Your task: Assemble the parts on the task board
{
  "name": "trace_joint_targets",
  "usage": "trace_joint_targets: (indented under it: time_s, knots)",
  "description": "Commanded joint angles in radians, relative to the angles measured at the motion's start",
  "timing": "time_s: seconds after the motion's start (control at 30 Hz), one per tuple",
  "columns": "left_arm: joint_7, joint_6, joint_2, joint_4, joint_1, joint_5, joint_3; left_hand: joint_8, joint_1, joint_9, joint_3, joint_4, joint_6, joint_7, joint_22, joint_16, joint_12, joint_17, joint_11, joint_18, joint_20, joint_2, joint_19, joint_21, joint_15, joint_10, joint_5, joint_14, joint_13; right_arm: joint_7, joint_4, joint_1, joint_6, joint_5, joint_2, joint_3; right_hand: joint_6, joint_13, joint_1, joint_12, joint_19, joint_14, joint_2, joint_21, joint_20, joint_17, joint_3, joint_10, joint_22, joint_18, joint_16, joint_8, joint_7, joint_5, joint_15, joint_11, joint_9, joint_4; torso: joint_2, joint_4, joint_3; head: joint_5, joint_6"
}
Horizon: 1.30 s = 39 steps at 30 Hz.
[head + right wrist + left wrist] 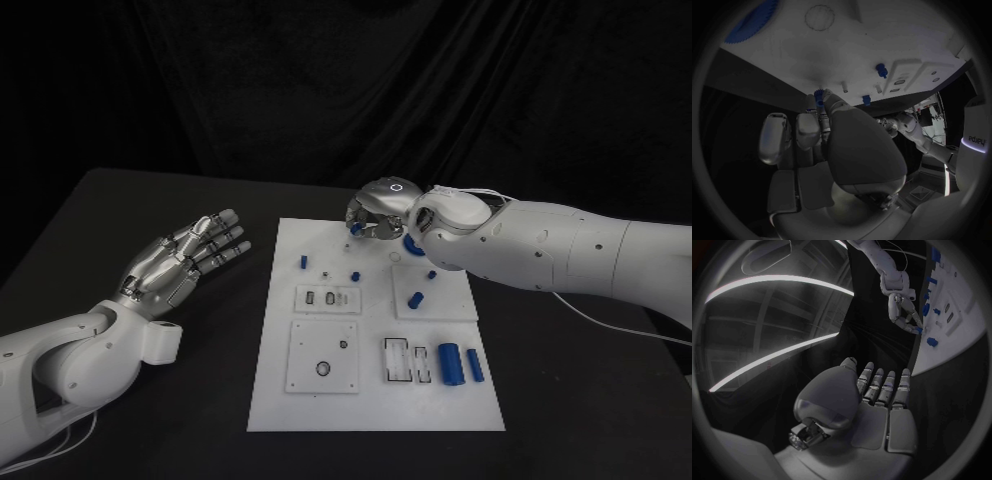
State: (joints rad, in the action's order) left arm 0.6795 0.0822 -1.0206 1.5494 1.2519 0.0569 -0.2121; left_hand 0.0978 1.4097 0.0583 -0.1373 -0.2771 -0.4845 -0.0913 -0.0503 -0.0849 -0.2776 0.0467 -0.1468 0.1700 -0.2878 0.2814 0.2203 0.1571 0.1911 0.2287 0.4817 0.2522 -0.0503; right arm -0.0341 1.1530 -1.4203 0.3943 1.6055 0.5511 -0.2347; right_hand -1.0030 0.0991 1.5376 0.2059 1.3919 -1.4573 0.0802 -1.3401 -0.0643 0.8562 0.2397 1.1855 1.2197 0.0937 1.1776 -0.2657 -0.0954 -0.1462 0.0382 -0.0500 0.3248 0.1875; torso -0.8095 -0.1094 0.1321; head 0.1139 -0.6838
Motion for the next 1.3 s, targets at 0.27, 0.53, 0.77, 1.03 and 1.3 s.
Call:
trace_joint_targets:
  time_s: [0.27, 0.53, 0.77, 1.03, 1.3]
  knots:
    - [0.081, 0.018, 0.006, -0.002, -0.001, 0.004, 0.001, -0.006, 0.014, 0.001, 0.007, 0.000, -0.005, 0.000, 0.002, 0.005, 0.002, 0.001, 0.001, -0.002, 0.000, 0.002, -0.007, -0.005, 0.002, -0.007, 0.009, -0.005, -0.001, 0.023, -0.020, 0.006, -0.041, 0.002, -0.014, 0.000, 0.018, -0.001, -0.001, -0.012, -0.002, 0.006, 0.006, 0.000, -0.014, -0.001, 0.000, -0.027, 0.002, -0.012, 0.001, 0.012, 0.002, 0.007, -0.012, -0.005, 0.001, 0.007, 0.001, 0.0025, -0.0019, 0.000, 0.000]
    - [0.079, 0.021, 0.008, -0.006, -0.001, 0.004, 0.001, -0.007, 0.016, 0.001, 0.009, 0.001, -0.005, 0.000, 0.002, 0.005, 0.002, 0.001, 0.001, -0.002, 0.000, 0.002, -0.007, -0.005, 0.002, -0.007, 0.011, -0.005, -0.001, 0.026, -0.037, 0.012, -0.077, 0.001, -0.027, 0.000, 0.052, 0.002, -0.004, -0.021, -0.011, 0.017, 0.008, 0.009, -0.019, -0.011, 0.000, -0.059, -0.005, -0.009, -0.007, 0.038, 0.003, 0.010, -0.016, -0.013, -0.003, 0.011, 0.001, 0.0034, -0.0008, 0.000, 0.001]
    - [0.078, 0.023, 0.007, -0.009, -0.001, 0.004, 0.001, -0.007, 0.018, 0.000, 0.010, 0.001, -0.004, 0.000, 0.002, 0.005, 0.002, 0.001, 0.001, -0.002, 0.000, 0.002, -0.008, -0.006, 0.002, -0.007, 0.014, -0.005, -0.001, 0.031, -0.045, 0.020, -0.113, 0.001, -0.030, 0.000, 0.111, 0.004, -0.021, -0.035, -0.029, 0.037, 0.019, 0.027, -0.022, -0.032, -0.010, -0.120, -0.021, -0.004, -0.022, 0.084, 0.012, 0.021, -0.017, -0.029, -0.013, 0.022, 0.001, 0.0034, -0.0014, -0.002, -0.002]
    - [0.079, 0.026, 0.009, -0.014, -0.002, 0.004, 0.001, -0.007, 0.019, 0.000, 0.011, 0.002, -0.003, 0.000, 0.002, 0.006, 0.003, 0.000, 0.001, -0.002, 0.000, 0.002, -0.008, -0.006, 0.002, -0.008, 0.016, -0.006, -0.001, 0.042, -0.045, 0.023, -0.094, 0.001, -0.026, 0.000, 0.292, 0.000, -0.038, -0.081, -0.061, 0.070, 0.023, 0.067, -0.025, -0.071, -0.046, -0.299, -0.054, 0.005, -0.051, 0.197, 0.043, 0.045, -0.020, -0.047, -0.075, 0.013, 0.000, 0.0019, -0.0014, -0.001, 0.003]
    - [0.079, 0.023, -0.004, -0.009, -0.003, 0.004, 0.001, -0.007, 0.019, 0.000, 0.011, 0.002, -0.003, 0.000, 0.002, 0.006, 0.003, 0.000, 0.001, -0.002, 0.000, 0.002, -0.008, -0.006, 0.002, -0.008, 0.016, -0.006, -0.001, 0.044, -0.001, 0.007, 0.003, 0.000, 0.031, 0.002, 0.462, -0.002, -0.028, -0.078, -0.105, 0.116, 0.023, 0.119, -0.035, -0.125, -0.069, -0.405, -0.101, 0.018, -0.086, 0.206, 0.056, 0.039, -0.030, -0.055, -0.145, 0.006, 0.000, 0.0054, -0.0019, -0.016, 0.007]
